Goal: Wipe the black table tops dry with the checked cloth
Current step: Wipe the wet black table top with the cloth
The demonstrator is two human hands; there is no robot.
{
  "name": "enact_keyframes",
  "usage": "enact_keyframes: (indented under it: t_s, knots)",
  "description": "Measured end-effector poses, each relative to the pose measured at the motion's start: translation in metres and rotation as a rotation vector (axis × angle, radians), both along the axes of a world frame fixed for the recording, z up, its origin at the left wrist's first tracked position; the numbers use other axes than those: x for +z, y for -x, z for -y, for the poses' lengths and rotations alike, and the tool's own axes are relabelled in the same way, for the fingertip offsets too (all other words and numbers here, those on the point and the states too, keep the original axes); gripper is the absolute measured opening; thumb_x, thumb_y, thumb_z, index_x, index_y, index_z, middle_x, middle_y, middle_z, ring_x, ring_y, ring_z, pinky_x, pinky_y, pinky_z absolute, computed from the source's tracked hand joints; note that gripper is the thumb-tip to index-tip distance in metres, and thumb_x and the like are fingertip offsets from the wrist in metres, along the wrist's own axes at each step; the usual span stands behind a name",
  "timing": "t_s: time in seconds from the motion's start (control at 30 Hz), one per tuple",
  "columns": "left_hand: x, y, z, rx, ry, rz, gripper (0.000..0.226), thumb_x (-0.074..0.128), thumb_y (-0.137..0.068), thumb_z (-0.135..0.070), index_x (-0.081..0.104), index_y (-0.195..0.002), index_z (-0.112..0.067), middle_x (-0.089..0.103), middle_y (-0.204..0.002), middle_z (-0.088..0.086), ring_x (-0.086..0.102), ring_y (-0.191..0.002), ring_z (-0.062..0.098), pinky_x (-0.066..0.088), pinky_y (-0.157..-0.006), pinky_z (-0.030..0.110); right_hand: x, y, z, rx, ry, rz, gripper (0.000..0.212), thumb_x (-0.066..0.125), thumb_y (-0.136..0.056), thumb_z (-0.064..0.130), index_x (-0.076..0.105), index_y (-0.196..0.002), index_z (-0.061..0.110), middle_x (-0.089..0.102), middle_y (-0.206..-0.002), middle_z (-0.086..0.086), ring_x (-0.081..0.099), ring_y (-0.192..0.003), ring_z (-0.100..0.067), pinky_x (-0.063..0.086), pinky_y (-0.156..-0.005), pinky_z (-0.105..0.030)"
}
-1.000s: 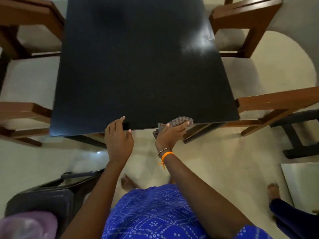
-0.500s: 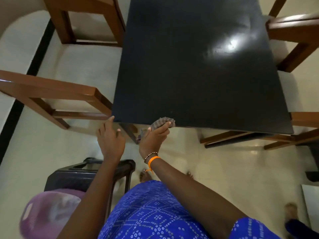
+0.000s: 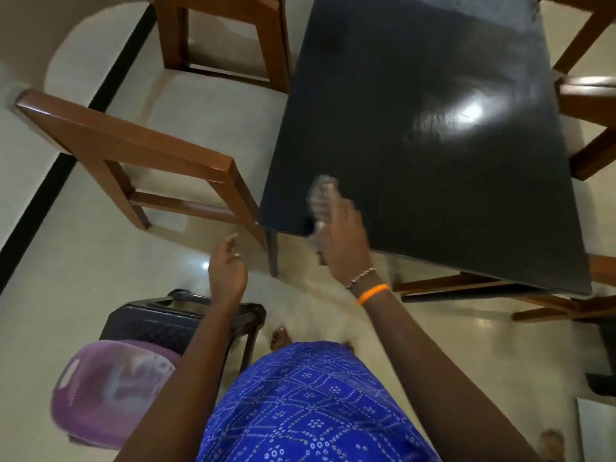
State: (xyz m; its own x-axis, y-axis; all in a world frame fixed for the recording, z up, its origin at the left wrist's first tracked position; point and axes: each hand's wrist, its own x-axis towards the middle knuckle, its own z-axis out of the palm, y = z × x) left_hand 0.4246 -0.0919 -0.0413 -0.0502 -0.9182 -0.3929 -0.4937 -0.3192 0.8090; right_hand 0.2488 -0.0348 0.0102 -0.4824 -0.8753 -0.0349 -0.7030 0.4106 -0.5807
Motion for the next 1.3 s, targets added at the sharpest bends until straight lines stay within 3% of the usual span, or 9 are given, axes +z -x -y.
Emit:
enact_keyframes:
  t_s: [0.1, 0.27, 0.53, 0.73, 0.83, 0.97, 1.07, 1.2, 1.3]
  knots:
    - [0.001, 0.007, 0.001, -0.061, -0.063, -0.07, 0.046, 0.036, -0.092, 0.002, 0.051, -0.13, -0.017, 0.048, -0.14, 0.004, 0.042, -0.13, 0.017, 0.033, -0.097, 0.022, -0.009, 0.06, -0.031, -0.168, -0.149, -0.241, 0.072, 0.052, -0.087, 0.027, 0.014, -0.148, 0.018, 0.033, -0.144, -0.013, 0.036, -0.126, -0.033, 0.038, -0.099, -0.051]
    - [0.002, 0.014, -0.001, -0.112, -0.123, -0.148, 0.048, 0.035, -0.094, 0.001, 0.044, -0.136, -0.018, 0.042, -0.146, 0.003, 0.036, -0.134, 0.016, 0.028, -0.097, 0.02, -0.046, 0.063, -0.033, -0.342, -0.375, -0.258, 0.063, 0.039, -0.096, 0.034, 0.011, -0.15, 0.017, 0.012, -0.158, -0.01, 0.009, -0.145, -0.03, 0.014, -0.114, -0.054]
    - [-0.004, 0.007, 0.002, -0.04, -0.156, -0.196, 0.05, 0.038, -0.088, 0.009, 0.048, -0.132, -0.012, 0.052, -0.136, 0.01, 0.049, -0.116, 0.013, 0.04, -0.088, 0.023, -0.057, -0.068, 0.057, 0.361, -0.288, -0.238, 0.068, 0.044, -0.092, 0.024, 0.009, -0.15, 0.019, 0.006, -0.16, -0.006, 0.0, -0.147, -0.028, 0.009, -0.115, -0.051]
    - [-0.003, -0.006, -0.016, 0.098, -0.07, -0.029, 0.043, 0.039, -0.089, 0.003, 0.05, -0.127, -0.014, 0.053, -0.131, 0.007, 0.05, -0.117, 0.019, 0.042, -0.102, 0.036, -0.064, -0.059, 0.07, 0.695, -0.238, -0.473, 0.06, 0.037, -0.095, 0.015, 0.011, -0.15, 0.019, 0.01, -0.16, -0.004, 0.008, -0.147, -0.028, 0.016, -0.114, -0.048]
    - [0.002, 0.007, -0.025, 0.084, -0.04, 0.012, 0.04, 0.041, -0.089, 0.0, 0.053, -0.124, -0.016, 0.056, -0.127, 0.004, 0.051, -0.112, 0.014, 0.041, -0.095, 0.029, -0.066, -0.027, 0.047, 0.669, -0.198, -0.431, 0.068, 0.044, -0.09, 0.014, 0.012, -0.15, 0.021, 0.012, -0.159, -0.006, 0.007, -0.147, -0.028, 0.017, -0.115, -0.047]
    - [0.011, 0.05, -0.043, 0.019, 0.002, 0.023, 0.036, 0.044, -0.09, -0.003, 0.055, -0.121, -0.016, 0.056, -0.123, 0.001, 0.051, -0.109, 0.013, 0.041, -0.09, 0.025, -0.06, 0.032, -0.003, 0.564, -0.232, -0.43, 0.066, 0.01, -0.083, 0.025, 0.02, -0.148, 0.021, 0.017, -0.158, -0.008, 0.01, -0.146, -0.032, 0.009, -0.117, -0.051]
    - [0.022, 0.093, -0.064, -0.076, 0.074, -0.07, 0.03, 0.046, -0.091, -0.003, 0.056, -0.116, -0.015, 0.058, -0.115, 0.001, 0.055, -0.105, 0.013, 0.043, -0.082, 0.018, -0.062, 0.077, -0.048, 0.504, -0.222, -0.51, 0.065, 0.033, -0.086, 0.014, 0.02, -0.148, 0.022, 0.016, -0.158, -0.009, 0.01, -0.146, -0.034, 0.005, -0.117, -0.052]
    - [0.031, 0.16, -0.098, -0.27, 0.144, -0.095, 0.024, 0.048, -0.09, -0.004, 0.059, -0.107, -0.018, 0.059, -0.112, 0.004, 0.057, -0.101, 0.013, 0.049, -0.088, 0.028, -0.063, 0.14, -0.108, 0.432, -0.208, -0.556, 0.078, 0.051, -0.084, 0.004, 0.012, -0.149, 0.023, 0.008, -0.159, -0.008, 0.004, -0.147, -0.033, 0.001, -0.117, -0.048]
    - [0.032, 0.211, -0.128, -0.418, 0.207, -0.049, 0.025, 0.049, -0.088, -0.002, 0.062, -0.103, -0.017, 0.06, -0.107, 0.001, 0.054, -0.09, 0.005, 0.042, -0.077, 0.007, -0.062, 0.189, -0.154, 0.378, -0.24, -0.553, 0.078, 0.05, -0.085, 0.004, 0.01, -0.15, 0.024, 0.006, -0.16, -0.007, 0.003, -0.147, -0.031, -0.001, -0.116, -0.046]
